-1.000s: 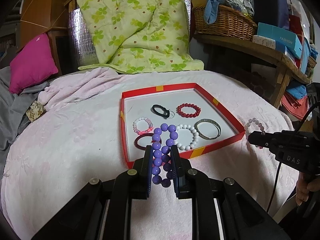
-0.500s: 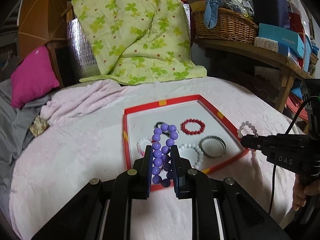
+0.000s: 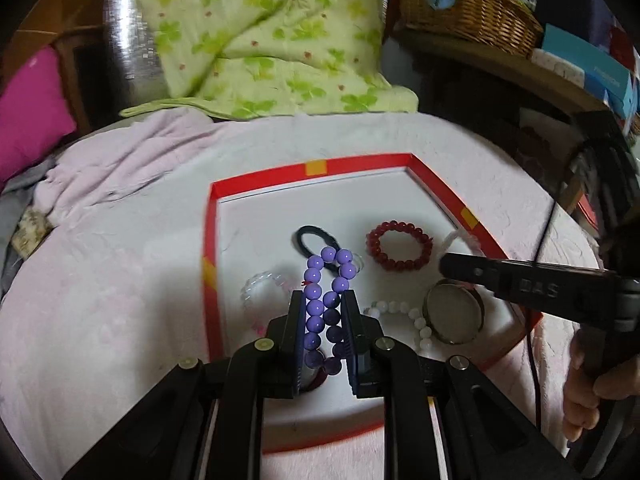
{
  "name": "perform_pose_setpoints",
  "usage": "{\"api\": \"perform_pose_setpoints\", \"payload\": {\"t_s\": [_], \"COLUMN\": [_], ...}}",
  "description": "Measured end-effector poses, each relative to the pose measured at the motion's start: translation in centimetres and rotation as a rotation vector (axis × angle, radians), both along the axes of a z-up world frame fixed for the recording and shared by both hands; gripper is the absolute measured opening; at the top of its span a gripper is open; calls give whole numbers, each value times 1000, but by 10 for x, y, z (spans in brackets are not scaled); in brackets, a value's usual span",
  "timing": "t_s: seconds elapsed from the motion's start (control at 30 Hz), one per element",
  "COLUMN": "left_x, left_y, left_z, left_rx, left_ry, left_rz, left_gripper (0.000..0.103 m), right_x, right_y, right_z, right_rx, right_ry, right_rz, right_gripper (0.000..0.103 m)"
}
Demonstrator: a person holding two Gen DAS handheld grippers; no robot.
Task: Organize jewelry
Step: 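Lower both bracelets into the tray and open both tools, then raise both open tools away from the tray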
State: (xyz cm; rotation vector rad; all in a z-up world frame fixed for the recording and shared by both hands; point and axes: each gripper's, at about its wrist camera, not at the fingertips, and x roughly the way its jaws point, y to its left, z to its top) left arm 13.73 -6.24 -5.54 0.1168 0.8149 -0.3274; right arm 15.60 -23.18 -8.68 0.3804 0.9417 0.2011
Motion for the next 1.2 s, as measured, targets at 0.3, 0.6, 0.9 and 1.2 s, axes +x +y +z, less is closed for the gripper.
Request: {"api": "perform_pose_setpoints", "payload": {"t_s": [0.3,0.6,0.9,1.2], "left_x": [-2,-77,-170,-228], "left_y": [2,41,60,63], "left_z": [8,64,113,148], "left_rx": [30,6,46,29], "left_ry": [-42,-128,-228,-303], "left_rz": [9,172,283,310], "left_gripper": [57,69,75,75], "right_x": [7,-69,-171,-239], "right_y": [-9,9,41,52], "right_z": [2,55,107,141], "right_rx": [-42,-174,-305,-336], "right_ry": [3,-138,-232,-286], "right_rz": [-58,-23,-7,-2], "right_gripper": [24,61,61,61]}}
